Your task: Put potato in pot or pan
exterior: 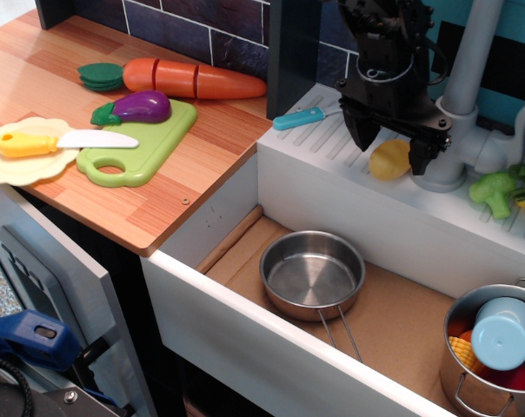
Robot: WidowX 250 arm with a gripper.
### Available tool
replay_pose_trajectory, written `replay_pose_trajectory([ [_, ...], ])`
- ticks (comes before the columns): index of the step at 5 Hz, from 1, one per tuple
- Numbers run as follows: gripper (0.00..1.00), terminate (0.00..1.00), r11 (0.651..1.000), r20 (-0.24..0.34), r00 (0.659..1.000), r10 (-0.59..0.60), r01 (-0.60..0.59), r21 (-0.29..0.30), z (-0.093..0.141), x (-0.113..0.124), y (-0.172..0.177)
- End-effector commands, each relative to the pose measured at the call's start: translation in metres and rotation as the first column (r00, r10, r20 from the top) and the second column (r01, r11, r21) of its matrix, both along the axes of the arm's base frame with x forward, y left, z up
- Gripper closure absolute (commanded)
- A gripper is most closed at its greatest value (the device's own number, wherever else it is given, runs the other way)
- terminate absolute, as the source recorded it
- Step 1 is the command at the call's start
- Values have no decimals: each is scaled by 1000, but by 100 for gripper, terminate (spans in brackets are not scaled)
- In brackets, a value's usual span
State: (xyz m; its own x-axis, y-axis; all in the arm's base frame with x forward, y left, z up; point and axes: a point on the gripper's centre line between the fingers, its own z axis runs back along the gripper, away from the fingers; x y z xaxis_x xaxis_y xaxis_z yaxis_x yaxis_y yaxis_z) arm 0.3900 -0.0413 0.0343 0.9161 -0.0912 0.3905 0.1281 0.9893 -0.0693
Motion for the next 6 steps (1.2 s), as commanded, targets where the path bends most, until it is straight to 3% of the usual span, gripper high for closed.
replay_pose_trajectory([
  [1, 0, 0, 1000, 49, 999, -11, 13, -27, -2, 11, 4],
  [2, 0, 0, 999, 52, 999, -9, 11, -44, -9, 13, 5],
  [3, 100, 0, 1000, 55, 998, 21, -21, -16, -9, 12, 2],
  [6, 100, 0, 989, 8, 992, 125, -125, 75, 27, -29, 5],
])
